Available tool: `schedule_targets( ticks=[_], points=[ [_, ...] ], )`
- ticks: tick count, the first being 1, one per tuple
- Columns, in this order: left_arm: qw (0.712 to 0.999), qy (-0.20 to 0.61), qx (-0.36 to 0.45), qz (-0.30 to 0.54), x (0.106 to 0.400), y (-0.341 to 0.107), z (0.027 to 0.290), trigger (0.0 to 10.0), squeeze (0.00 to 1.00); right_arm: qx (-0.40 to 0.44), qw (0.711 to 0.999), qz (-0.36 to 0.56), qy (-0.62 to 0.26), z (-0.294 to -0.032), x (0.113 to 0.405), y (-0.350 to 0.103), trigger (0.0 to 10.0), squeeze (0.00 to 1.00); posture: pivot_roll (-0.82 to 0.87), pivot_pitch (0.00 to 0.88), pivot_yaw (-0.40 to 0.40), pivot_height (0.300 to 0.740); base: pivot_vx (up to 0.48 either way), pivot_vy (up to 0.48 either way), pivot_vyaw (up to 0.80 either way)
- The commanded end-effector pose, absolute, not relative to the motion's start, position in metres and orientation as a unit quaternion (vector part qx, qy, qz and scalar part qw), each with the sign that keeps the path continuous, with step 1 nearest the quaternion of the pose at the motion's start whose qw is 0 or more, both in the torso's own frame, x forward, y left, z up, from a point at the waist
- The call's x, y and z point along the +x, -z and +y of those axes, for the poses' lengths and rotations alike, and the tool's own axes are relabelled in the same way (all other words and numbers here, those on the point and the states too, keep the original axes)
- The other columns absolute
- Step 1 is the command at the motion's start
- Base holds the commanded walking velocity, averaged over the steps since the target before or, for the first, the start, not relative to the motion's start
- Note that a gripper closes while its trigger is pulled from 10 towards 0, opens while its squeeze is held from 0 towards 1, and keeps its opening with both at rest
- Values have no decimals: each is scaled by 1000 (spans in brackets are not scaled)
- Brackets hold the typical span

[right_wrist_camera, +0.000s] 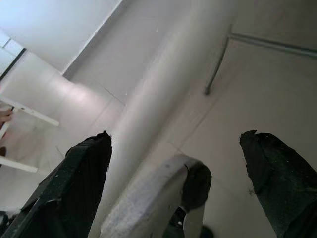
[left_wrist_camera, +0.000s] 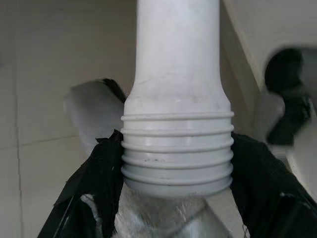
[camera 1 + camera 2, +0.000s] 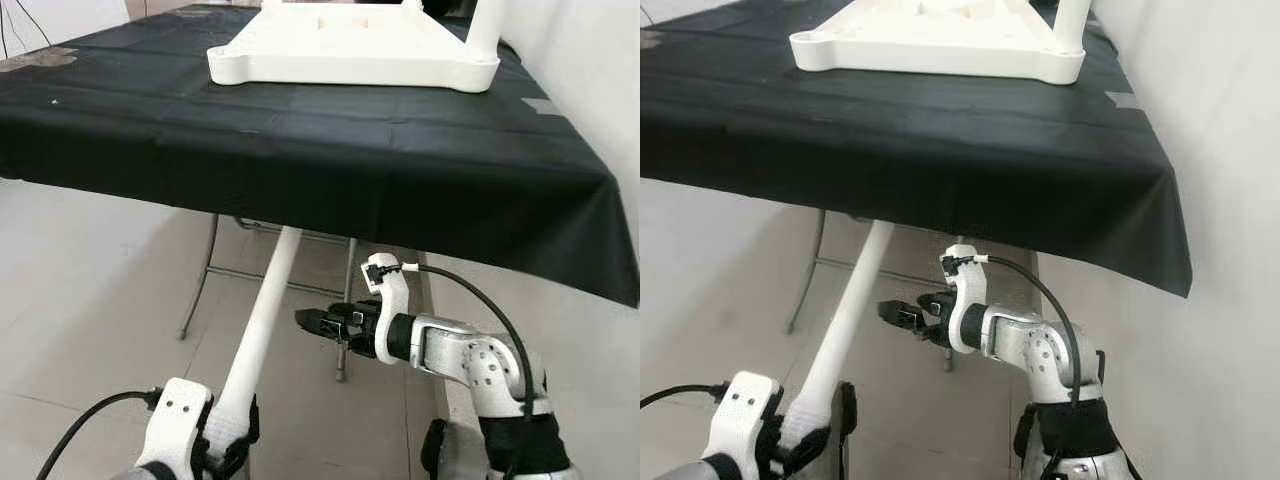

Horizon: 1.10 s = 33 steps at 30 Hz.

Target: Building children table

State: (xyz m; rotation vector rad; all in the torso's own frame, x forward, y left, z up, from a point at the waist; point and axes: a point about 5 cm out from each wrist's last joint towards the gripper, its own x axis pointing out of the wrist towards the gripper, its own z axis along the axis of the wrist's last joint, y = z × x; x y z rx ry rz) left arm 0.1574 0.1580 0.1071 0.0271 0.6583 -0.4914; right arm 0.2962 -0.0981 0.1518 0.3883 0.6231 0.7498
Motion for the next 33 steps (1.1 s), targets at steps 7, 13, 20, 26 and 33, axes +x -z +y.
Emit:
schedule_targets(
  ticks=[7,13,20,26,33],
  points=[
    [901,293,58,315,160,-107,152,10000,0,233,844,325,-356,-85,297,-149,10000,0,113,0,-54,462,0,0,0],
    [885,343,86,304,164,-105,143,10000,0,291,819,342,-357,-66,295,-147,10000,0,107,0,-48,462,0,0,0],
    [873,377,123,285,175,-104,136,10000,0,343,808,369,-305,-58,295,-135,10000,0,101,0,-47,462,0,0,0],
    [871,386,128,278,176,-104,133,10000,0,373,827,355,-227,-71,303,-128,0,0,95,0,-41,462,0,0,0],
    [875,374,135,277,174,-100,135,10000,0,393,834,345,-174,-83,310,-125,0,0,99,0,-46,462,0,0,0]
  ],
)
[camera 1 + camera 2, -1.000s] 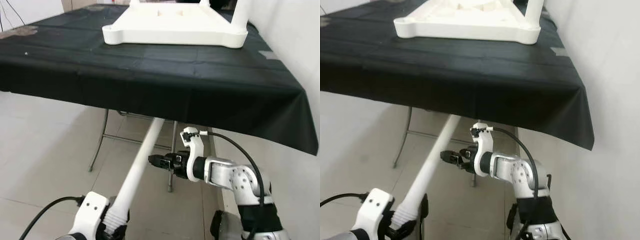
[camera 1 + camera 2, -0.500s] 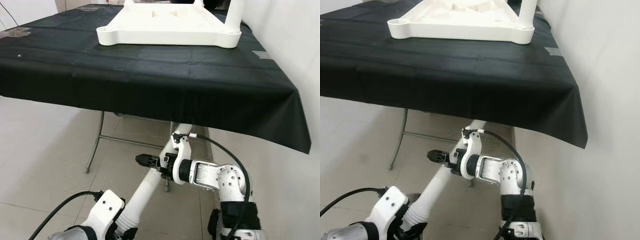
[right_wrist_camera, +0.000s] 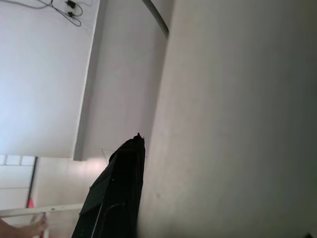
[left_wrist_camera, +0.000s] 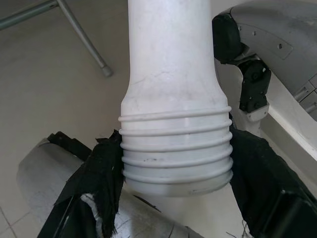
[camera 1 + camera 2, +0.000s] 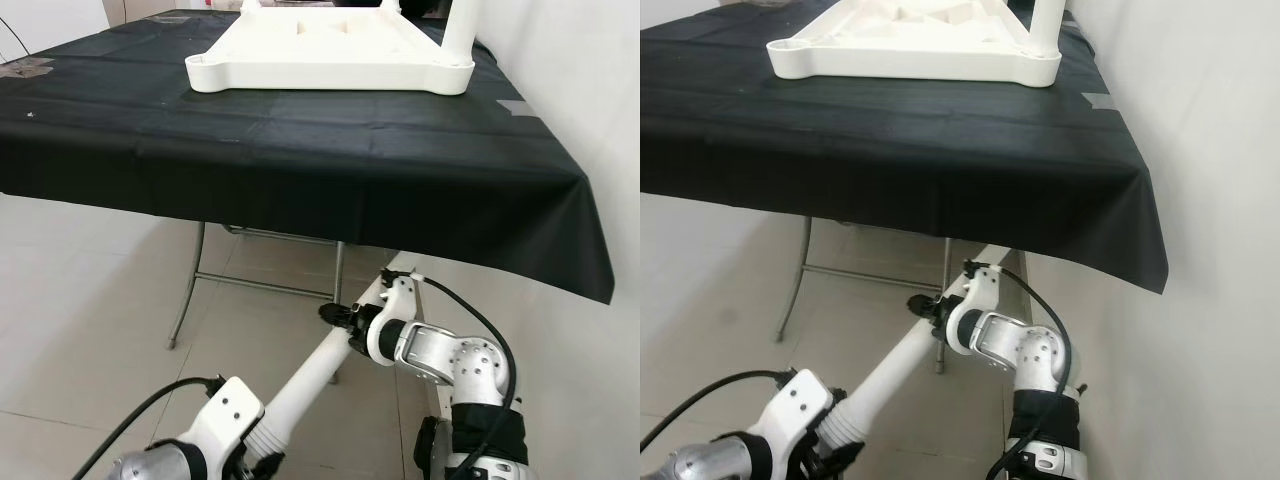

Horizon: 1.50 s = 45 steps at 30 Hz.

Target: Building children table

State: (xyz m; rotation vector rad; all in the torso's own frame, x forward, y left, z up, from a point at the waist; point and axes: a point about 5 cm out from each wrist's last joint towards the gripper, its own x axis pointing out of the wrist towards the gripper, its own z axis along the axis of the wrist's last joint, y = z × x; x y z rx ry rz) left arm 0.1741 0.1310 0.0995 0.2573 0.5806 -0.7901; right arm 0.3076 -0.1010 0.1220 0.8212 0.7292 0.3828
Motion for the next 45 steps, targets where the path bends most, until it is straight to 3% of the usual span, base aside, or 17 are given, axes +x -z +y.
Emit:
schedule_targets(
  ticks=[1,10,11,12,13,25,30,31,32,33,38,41,45],
  points=[
    [877,369,136,275,175,-99,135,10000,0,396,833,346,-170,-84,310,-125,0,0,99,0,-46,462,0,0,0],
    [889,349,136,265,182,-101,141,10000,0,402,830,353,-157,-85,308,-123,0,0,99,0,-45,462,0,0,0],
    [900,332,130,252,187,-104,145,10000,188,404,831,351,-153,-86,308,-123,0,0,99,0,-44,462,0,0,0],
    [900,332,130,252,187,-104,145,10000,188,404,831,351,-153,-86,308,-123,0,0,99,0,-44,462,0,0,0],
    [911,315,117,240,191,-107,149,10000,1000,406,831,350,-148,-87,309,-123,0,0,98,0,-44,462,0,0,0],
    [956,209,59,199,198,-131,183,10000,1000,373,844,367,-116,-104,306,-112,0,0,106,0,-52,462,0,0,0],
    [975,104,61,188,205,-132,204,10000,1000,342,852,378,-121,-109,303,-109,0,0,104,0,-54,462,0,0,0],
    [978,72,60,185,208,-132,210,10000,918,331,853,382,-130,-110,301,-109,0,0,104,0,-54,462,0,0,0],
    [980,46,57,187,209,-130,215,10000,98,325,853,385,-139,-111,299,-109,0,0,103,0,-55,462,0,0,0],
    [980,25,48,190,210,-129,218,10000,0,319,852,387,-148,-112,297,-109,0,0,102,0,-57,462,0,0,0],
    [980,-1,32,195,209,-125,222,10000,0,266,851,393,-222,-112,284,-115,0,0,102,0,-57,462,0,0,0],
    [979,3,31,200,209,-120,218,10000,0,119,830,386,-385,-110,248,-128,0,0,78,0,-48,462,0,0,0],
    [979,7,30,201,211,-119,215,10000,0,32,809,383,-445,-113,232,-127,0,0,69,0,-43,462,0,0,0]
  ],
)
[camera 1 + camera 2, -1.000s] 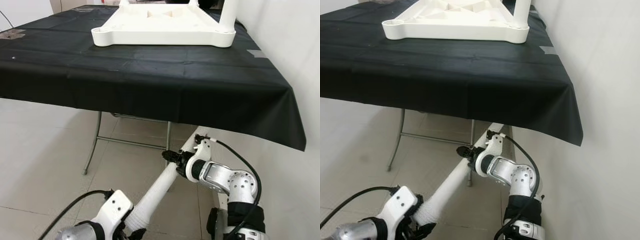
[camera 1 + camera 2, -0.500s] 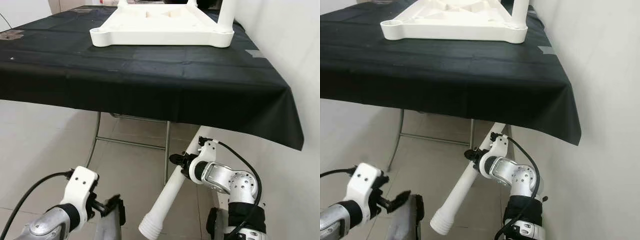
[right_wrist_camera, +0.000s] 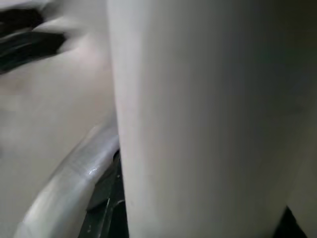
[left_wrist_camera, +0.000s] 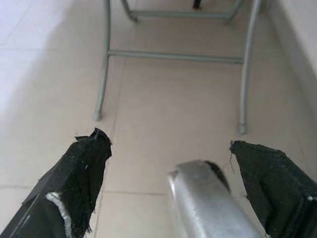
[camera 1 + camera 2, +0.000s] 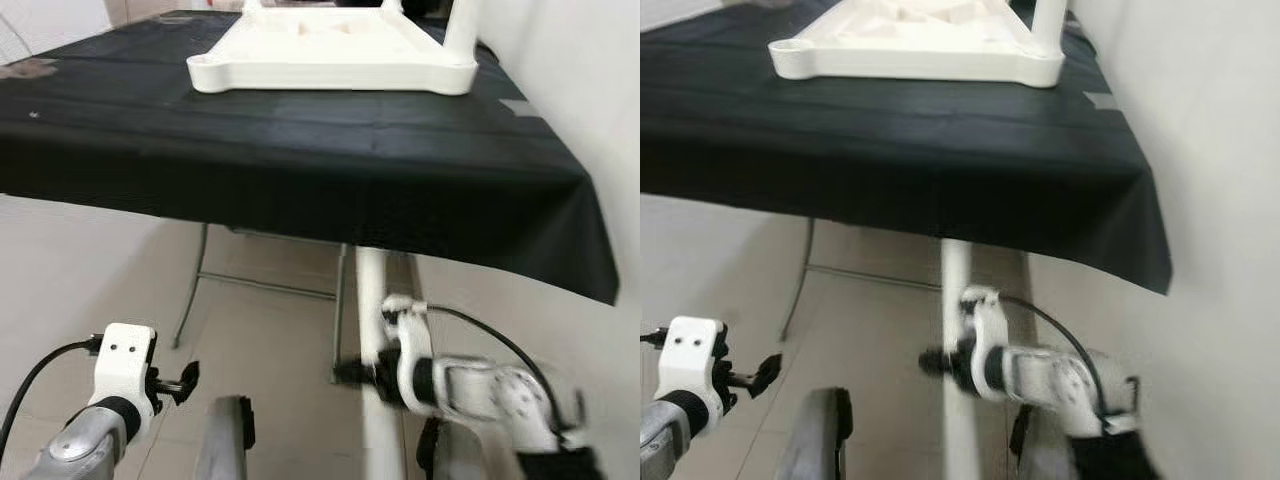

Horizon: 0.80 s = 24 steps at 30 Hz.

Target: Building children table

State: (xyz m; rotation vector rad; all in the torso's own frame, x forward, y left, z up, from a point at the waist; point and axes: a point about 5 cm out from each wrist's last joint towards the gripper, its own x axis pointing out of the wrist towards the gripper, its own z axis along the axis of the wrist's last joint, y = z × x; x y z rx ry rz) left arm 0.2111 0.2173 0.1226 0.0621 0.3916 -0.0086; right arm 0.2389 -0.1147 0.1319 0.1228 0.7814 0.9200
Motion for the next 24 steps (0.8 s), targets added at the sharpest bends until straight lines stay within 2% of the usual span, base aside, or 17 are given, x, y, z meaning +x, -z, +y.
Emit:
schedule_targets(
  ticks=[1,2,4,7,14,18,19,20,22,23,24],
  points=[
    [979,9,30,201,212,-118,214,10000,0,-6,802,378,-463,-116,229,-125,0,0,67,0,-39,462,0,0,0],
    [979,9,30,200,214,-118,212,10000,0,-58,792,375,-478,-120,227,-122,0,0,67,0,-38,462,0,0,0],
    [979,9,30,200,214,-118,212,10000,0,-58,792,375,-478,-120,227,-122,0,0,67,0,-38,462,0,0,0],
    [979,9,32,199,217,-118,210,10000,0,-182,764,363,-502,-128,229,-111,0,0,73,0,-43,462,0,0,0],
    [979,5,33,200,215,-118,211,10000,0,-225,767,324,-506,-126,236,-117,0,0,81,0,-52,462,0,0,0],
    [978,2,36,204,214,-116,212,10000,0,-247,746,302,-540,-128,231,-122,0,0,81,0,-52,462,0,0,0],
    [978,1,36,205,214,-115,212,10000,0,-240,759,282,-535,-127,233,-125,0,0,78,0,-51,462,0,0,0],
    [978,1,36,205,214,-115,212,10000,0,-240,759,282,-535,-127,233,-125,0,0,78,0,-51,462,0,0,0],
    [979,2,35,203,215,-115,211,10000,0,-225,787,234,-525,-122,241,-136,0,0,70,0,-47,462,0,0,0],
    [979,2,35,203,215,-115,211,10000,0,-225,787,234,-525,-122,241,-136,0,0,70,0,-47,462,0,0,0],
    [979,2,34,201,216,-116,211,10000,0,-198,809,211,-512,-119,248,-144,0,0,66,0,-45,462,0,0,0]
  ],
)
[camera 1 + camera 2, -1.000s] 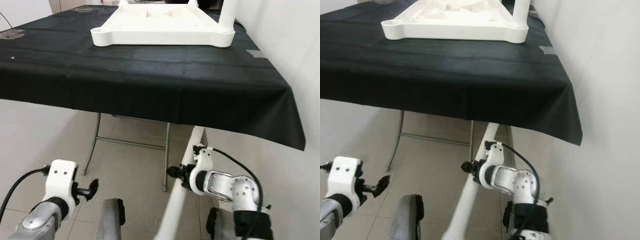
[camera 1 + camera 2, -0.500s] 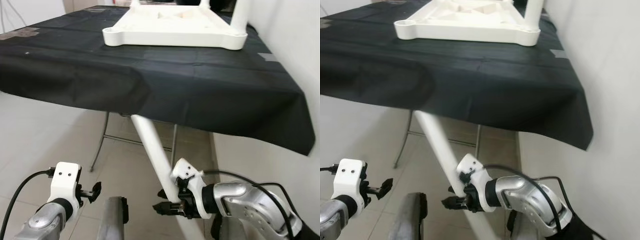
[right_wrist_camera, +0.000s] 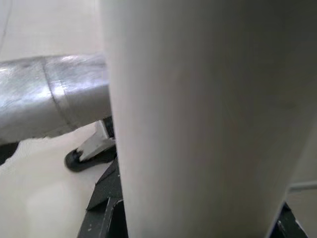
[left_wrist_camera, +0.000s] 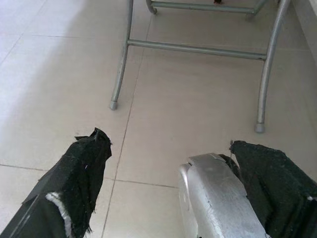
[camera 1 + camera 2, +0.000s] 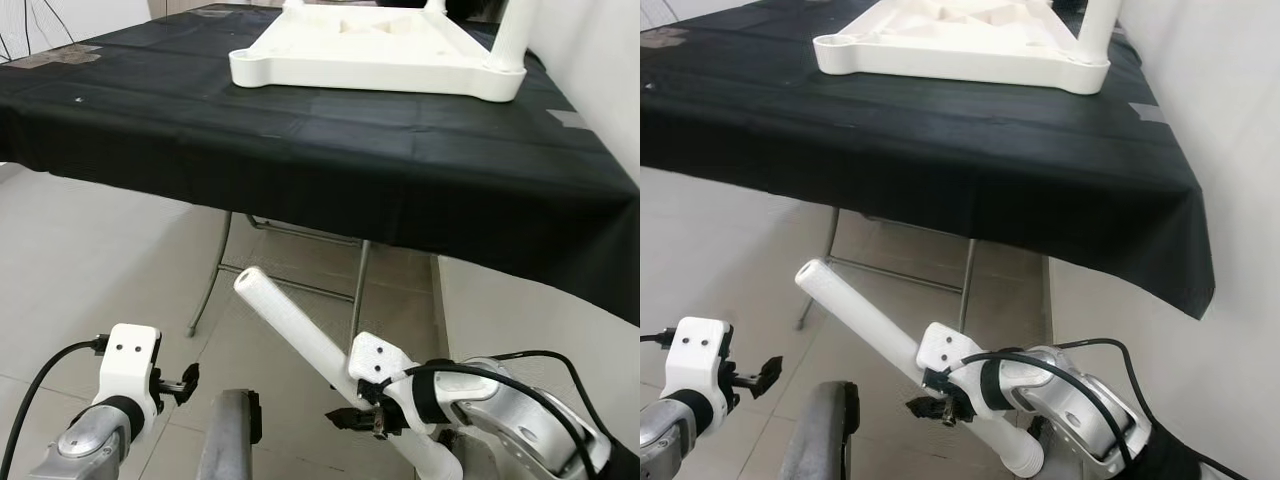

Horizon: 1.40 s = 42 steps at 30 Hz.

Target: Building children table

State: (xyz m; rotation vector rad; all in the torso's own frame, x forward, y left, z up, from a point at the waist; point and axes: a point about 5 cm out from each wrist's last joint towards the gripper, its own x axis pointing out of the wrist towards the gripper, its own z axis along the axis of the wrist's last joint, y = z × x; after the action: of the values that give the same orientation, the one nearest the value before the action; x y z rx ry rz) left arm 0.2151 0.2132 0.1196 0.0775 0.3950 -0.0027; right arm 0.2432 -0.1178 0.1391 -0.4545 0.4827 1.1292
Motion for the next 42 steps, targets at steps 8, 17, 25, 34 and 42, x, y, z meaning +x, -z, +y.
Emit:
schedule_targets(
  ticks=[8,17,25,34,42],
  points=[
    [980,1,36,195,220,-118,211,10000,0,9,887,121,-445,-111,278,-190,0,0,65,0,-42,477,0,0,0],
    [980,-2,35,195,220,-117,212,10000,0,111,897,45,-425,-108,280,-213,0,0,64,0,-43,516,0,0,0],
    [981,1,39,192,223,-116,210,10000,0,131,895,14,-426,-106,276,-226,0,0,60,0,-36,545,0,0,0],
    [980,7,39,193,224,-115,207,10000,0,198,768,76,-605,-96,231,-227,0,0,62,0,-31,580,0,0,0],
    [979,12,43,198,224,-113,207,10000,0,192,739,119,-635,-111,223,-220,0,0,58,0,-33,600,0,0,0]
  ],
)
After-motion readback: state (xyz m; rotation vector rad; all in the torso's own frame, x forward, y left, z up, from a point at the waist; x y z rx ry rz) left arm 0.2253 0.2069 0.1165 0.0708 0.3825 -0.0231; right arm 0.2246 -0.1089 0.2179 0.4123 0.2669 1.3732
